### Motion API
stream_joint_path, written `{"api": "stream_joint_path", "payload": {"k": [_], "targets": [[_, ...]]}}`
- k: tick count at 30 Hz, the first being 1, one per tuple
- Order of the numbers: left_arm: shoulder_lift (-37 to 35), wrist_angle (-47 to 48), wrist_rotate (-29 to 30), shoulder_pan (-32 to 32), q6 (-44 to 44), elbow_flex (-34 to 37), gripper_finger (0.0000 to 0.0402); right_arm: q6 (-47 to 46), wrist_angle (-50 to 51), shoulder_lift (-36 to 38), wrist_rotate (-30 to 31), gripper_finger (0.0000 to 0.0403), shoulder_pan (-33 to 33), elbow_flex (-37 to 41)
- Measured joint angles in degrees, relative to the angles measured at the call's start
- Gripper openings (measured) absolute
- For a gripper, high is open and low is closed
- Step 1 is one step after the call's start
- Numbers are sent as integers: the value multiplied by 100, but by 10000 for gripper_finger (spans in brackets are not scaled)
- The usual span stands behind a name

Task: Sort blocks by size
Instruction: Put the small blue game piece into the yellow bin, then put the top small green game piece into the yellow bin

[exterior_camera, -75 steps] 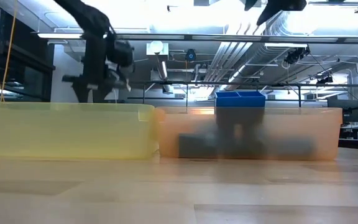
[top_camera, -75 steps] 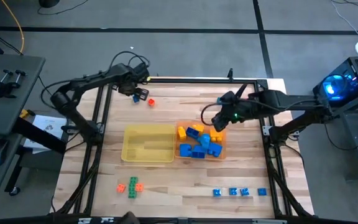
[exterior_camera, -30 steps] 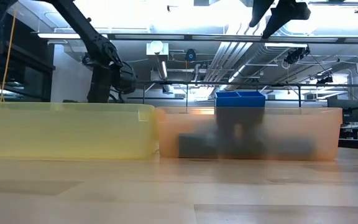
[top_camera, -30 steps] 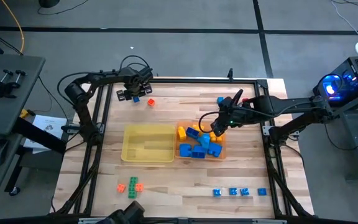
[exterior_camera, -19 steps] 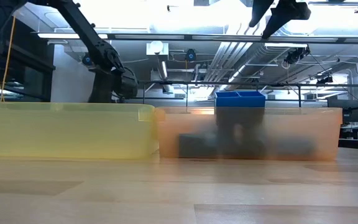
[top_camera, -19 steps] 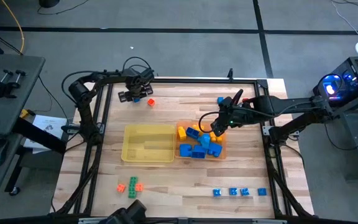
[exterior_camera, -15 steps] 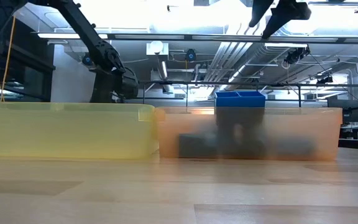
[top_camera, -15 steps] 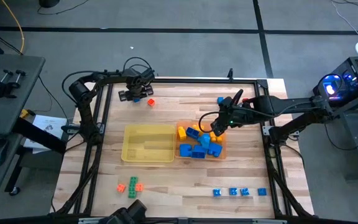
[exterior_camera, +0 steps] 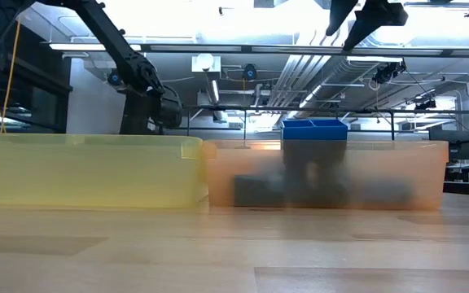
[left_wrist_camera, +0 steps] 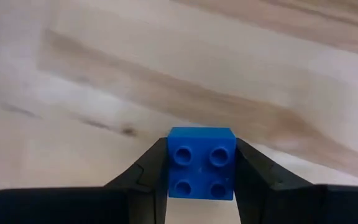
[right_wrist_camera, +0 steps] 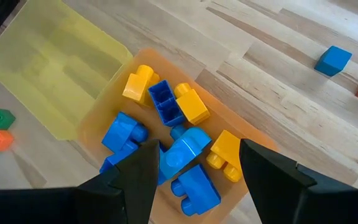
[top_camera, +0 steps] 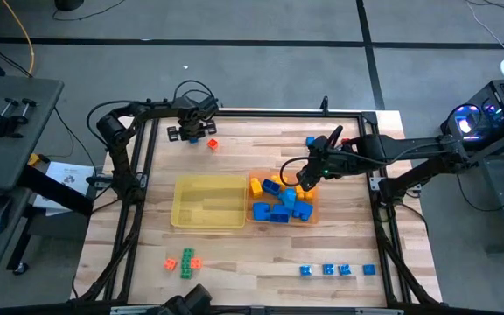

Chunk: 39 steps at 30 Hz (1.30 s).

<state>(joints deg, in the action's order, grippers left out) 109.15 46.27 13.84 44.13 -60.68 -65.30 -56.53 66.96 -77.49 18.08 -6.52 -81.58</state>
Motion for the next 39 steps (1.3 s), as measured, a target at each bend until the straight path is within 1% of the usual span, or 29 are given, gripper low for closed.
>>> {"api": "stream_joint_path", "payload": {"k": [2,6,8,10,12,13,15,18,20,24,26,28,30,32,33,36,39], "targets": [[-14,-294,-126,-112,127,-8,105,6,-1,0,51,218,0,0],[-248,-885,-785,-259,845,8,105,140,-36,0,112,218,0,0],[-500,-1063,-1071,-302,1371,36,105,153,-47,0,215,218,0,0],[-949,-1190,-1331,-401,1949,4,105,154,-44,0,309,218,4,0],[-1401,-958,-1460,-645,2528,-11,105,234,-51,0,338,218,32,0],[-1618,-673,-1487,-818,2747,-4,105,268,-72,0,338,218,50,0],[-2060,-106,-1451,-1236,2966,11,105,301,-97,0,338,218,55,0],[-2795,416,-1373,-2032,3079,9,104,379,-98,0,339,218,57,0],[-3181,491,-1371,-2744,3070,72,104,409,-105,0,311,218,57,0],[-3754,386,-1554,-4315,2581,402,104,409,-106,0,292,218,56,0],[-3837,351,-1485,-5036,2141,599,104,409,-105,0,286,218,57,0],[-3812,346,-1357,-5618,1701,791,105,409,-107,0,245,218,57,0],[-3756,383,-1052,-6016,1421,944,122,409,-128,0,228,218,57,0],[-3644,375,-710,-6155,1087,1039,152,409,-157,0,222,218,57,0],[-3569,400,-631,-6144,975,1077,168,409,-177,0,211,218,57,0],[-3396,434,-588,-5904,919,1095,218,408,-225,-2,189,218,56,0],[-3298,472,-674,-5551,1122,1095,260,396,-294,-2,147,218,57,0]]}}
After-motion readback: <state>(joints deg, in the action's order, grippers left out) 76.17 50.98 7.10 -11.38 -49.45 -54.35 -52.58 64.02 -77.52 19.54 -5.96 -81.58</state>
